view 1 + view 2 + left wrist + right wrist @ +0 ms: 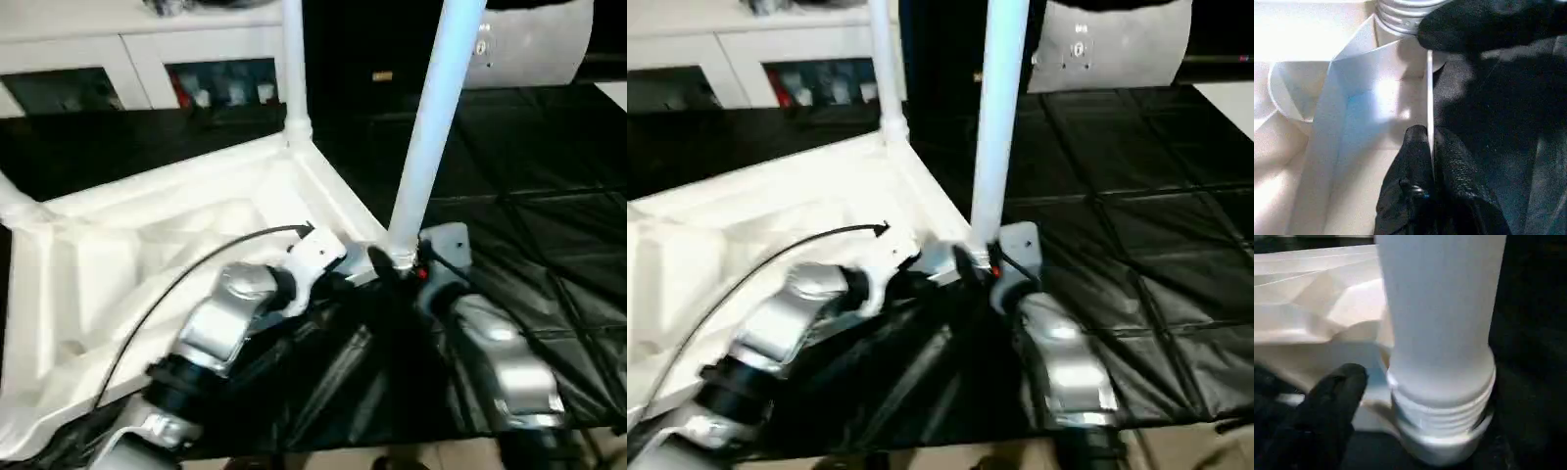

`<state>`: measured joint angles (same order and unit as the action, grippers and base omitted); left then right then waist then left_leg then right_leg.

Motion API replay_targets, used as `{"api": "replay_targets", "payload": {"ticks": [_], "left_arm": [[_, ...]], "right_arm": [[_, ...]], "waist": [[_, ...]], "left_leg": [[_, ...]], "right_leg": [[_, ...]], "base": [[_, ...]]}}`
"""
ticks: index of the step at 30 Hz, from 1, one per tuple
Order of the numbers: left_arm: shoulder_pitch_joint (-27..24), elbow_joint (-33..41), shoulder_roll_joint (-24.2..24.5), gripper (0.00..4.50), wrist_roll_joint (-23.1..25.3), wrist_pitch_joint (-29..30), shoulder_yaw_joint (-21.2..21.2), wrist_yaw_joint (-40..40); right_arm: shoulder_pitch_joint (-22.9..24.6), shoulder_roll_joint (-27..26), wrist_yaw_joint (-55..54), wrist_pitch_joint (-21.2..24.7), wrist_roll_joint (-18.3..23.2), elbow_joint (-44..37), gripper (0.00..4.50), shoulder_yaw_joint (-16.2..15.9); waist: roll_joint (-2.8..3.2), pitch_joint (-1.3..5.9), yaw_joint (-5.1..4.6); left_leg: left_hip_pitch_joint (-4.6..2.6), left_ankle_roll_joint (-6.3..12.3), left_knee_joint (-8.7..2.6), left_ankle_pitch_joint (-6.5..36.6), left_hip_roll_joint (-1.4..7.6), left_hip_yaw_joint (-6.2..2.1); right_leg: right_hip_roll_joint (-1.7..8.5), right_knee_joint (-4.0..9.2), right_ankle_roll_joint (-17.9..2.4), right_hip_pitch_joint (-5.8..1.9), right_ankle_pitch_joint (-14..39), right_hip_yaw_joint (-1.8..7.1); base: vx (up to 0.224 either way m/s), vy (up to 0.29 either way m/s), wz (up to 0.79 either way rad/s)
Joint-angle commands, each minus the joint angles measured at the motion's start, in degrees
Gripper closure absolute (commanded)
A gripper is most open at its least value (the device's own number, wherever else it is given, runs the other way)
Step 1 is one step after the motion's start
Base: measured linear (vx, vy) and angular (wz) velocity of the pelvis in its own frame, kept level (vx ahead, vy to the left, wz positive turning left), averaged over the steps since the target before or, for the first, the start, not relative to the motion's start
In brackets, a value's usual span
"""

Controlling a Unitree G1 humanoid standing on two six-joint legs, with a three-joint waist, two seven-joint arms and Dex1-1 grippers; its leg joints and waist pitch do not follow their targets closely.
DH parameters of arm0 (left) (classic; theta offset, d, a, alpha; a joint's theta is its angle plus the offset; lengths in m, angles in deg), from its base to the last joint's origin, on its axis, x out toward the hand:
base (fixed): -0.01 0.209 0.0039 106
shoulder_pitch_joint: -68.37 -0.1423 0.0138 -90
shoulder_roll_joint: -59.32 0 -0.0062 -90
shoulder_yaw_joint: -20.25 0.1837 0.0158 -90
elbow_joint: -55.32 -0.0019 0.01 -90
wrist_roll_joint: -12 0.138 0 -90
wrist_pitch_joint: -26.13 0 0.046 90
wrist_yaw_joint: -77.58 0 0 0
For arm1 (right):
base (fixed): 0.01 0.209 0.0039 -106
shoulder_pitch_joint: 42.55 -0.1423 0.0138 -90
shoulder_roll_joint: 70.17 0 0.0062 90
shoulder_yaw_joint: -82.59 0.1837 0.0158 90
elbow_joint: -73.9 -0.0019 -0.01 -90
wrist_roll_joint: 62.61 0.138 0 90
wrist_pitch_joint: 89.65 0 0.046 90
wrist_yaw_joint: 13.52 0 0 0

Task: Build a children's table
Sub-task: Rotate leg to tighten

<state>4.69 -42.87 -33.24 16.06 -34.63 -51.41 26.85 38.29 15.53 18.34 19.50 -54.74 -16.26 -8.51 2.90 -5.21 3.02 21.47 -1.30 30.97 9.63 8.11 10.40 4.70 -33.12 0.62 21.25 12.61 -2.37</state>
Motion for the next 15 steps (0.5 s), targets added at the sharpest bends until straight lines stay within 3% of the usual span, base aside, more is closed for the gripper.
{"api": "replay_targets", "payload": {"ticks": [1, 2, 3, 4, 5, 6, 8, 10, 12, 14, 15], "left_arm": [[-1.84, -1.34, 2.48, 4.5, -1.49, -4.03, 1.6, -4.93], [-1.93, -1.34, 3.08, 4.5, -1.67, -4.58, 1.68, -5.82], [-2.19, -1.32, 5.43, 4.5, -2.32, -6.99, 2.19, -9.5], [-2.19, -1.32, 5.43, 4.5, -2.32, -6.99, 2.19, -9.5], [-2.2, -1.47, 7.63, 4.5, -2.71, -9.25, 3.04, -12.84], [-2.09, -1.85, 9.04, 4.5, -2.98, -10.92, 3.71, -15.32], [-1.91, -2.34, 10.44, 4.5, -3.36, -12.55, 4.32, -18.04], [-1.43, -3.11, 11.77, 4.5, -4.16, -14.11, 4.85, -21.44], [0.16, -5.0, 13.45, 4.5, -4.45, -16.38, 5.95, -25.68], [0.93, -6.04, 14.13, 4.5, -4.27, -17.73, 6.48, -27.16], [1.31, -6.55, 14.36, 4.5, -4.16, -18.37, 6.67, -27.74]], "right_arm": [[0.63, 3.55, 9.54, -2.01, 1.22, -2.05, 0.04, -5.78], [0.58, 4.48, 10.47, -2.62, 0.92, -2.02, 0.04, -6.02], [0.29, 7.68, 14.14, -4.37, 0.39, -1.93, 0.04, -6.71], [0.29, 7.68, 14.14, -4.37, 0.39, -1.93, 0.04, -6.71], [-0.28, 9.68, 17.12, -5.33, 1.02, -1.64, 0.04, -6.73], [-0.99, 10.8, 19.43, -5.54, 1.94, -1.12, 0.04, -6.58], [-1.89, 12.06, 22.05, -6.16, 2.67, -0.37, 0.04, -6.54], [-3.26, 13.62, 25.6, -7.58, 3.05, 0.94, 0.04, -6.7], [-5.04, 16.89, 32.57, -9.27, 3.97, 2.6, 0.04, -8.67], [-5.73, 18.14, 35.24, -9.93, 4.26, 3.41, 0.04, -9.54], [-6.05, 18.57, 36.32, -10.16, 4.35, 3.8, 0.04, -9.86]], "waist": [[-1.54, 3.26, 0.12], [-1.41, 3.57, 0.37], [-1.23, 4.14, 0.28], [-1.32, 4.0, 0.17], [-1.4, 3.8, 0.17], [-1.36, 3.68, 0.36], [-1.26, 3.88, 0.56], [-1.02, 3.71, 0.63], [-1.38, 3.35, 0.89], [-1.15, 3.2, 1.2], [-1.46, 2.9, 1.37]], "left_leg": [[-0.04, 6.96, -2.85, 7.43, 4.81, -1.93], [-0.05, 7.76, -2.49, 4.88, 4.82, -2.02], [0.18, 10.29, -1.63, -0.87, 4.65, -1.87], [0.5, 12.44, -1.1, -3.23, 4.42, -1.61], [0.57, 12.91, -1.03, -2.84, 4.38, -1.5], [0.6, 12.41, -0.93, 0.44, 4.57, -1.5], [0.44, 11.98, -0.9, 1.3, 4.7, -1.6], [0.41, 11.51, -0.87, 2.15, 5.02, -1.63], [0.03, 10.35, -1.21, 5.01, 5.48, -1.56], [-0.33, 8.71, -1.42, 7.98, 5.59, -1.51], [-0.28, 7.64, -1.65, 10.2, 5.56, -1.48]], "right_leg": [[4.52, 3.32, -12.26, -1.73, 3.75, 2.7], [4.52, 2.86, -12.85, -1.94, -0.19, 2.55], [4.21, 1.65, -14.31, -1.97, -10.16, 2.39], [4.03, 1.11, -15.26, -1.87, -15.81, 2.24], [4.09, 1.17, -15.62, -1.72, -16.35, 2.26], [4.48, 1.26, -15.99, -1.77, -12.83, 2.26], [4.24, 1.19, -16.16, -1.86, -10.46, 2.08], [4.06, 1.13, -16.87, -1.4, -7.67, 2.02], [4.05, 1.41, -17.13, -1.07, -1.77, 2.07], [3.98, 1.72, -16.88, -0.85, 2.84, 2.13], [4.19, 2.1, -16.6, -0.83, 5.98, 2.22]], "base": [[0.051, -0.027, -0.01], [0.0, 0.0, 0.0], [0.0, 0.0, 0.0], [0.0, 0.0, 0.0], [0.024, -0.05, 0.01], [0.024, -0.05, 0.01], [0.0, 0.0, 0.0], [0.0, 0.0, 0.0], [0.0, 0.0, 0.0], [-0.026, 0.013, 0.01], [-0.051, 0.026, 0.02]]}}
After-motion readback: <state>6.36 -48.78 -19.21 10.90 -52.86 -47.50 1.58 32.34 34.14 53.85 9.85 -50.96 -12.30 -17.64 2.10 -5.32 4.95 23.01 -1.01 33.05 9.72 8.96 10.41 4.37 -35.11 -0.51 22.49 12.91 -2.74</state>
